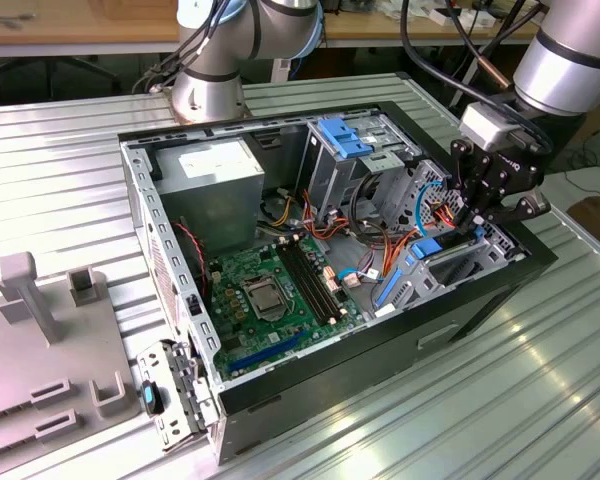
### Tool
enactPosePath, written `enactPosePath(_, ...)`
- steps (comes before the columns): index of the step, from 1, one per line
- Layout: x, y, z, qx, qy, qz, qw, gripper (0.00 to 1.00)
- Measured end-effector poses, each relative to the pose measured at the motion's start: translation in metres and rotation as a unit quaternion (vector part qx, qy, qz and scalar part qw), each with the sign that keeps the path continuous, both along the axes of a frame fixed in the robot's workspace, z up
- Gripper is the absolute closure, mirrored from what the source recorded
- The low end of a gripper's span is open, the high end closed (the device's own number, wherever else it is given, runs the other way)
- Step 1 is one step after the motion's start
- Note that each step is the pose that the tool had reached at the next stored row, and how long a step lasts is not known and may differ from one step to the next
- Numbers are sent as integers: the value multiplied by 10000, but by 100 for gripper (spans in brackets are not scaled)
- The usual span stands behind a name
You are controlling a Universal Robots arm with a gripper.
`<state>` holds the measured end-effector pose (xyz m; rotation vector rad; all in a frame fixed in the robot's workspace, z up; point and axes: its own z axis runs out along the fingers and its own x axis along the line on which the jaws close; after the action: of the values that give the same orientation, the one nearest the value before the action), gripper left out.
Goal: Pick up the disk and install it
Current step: 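Insert the first disk wire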
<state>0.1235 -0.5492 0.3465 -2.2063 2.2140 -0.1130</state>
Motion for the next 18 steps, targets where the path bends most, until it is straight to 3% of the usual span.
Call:
enactPosePath(9,0,0,-16,11,0,-1,10000,83)
enactPosePath(18,0,-1,12,11,0,-17,10000,83)
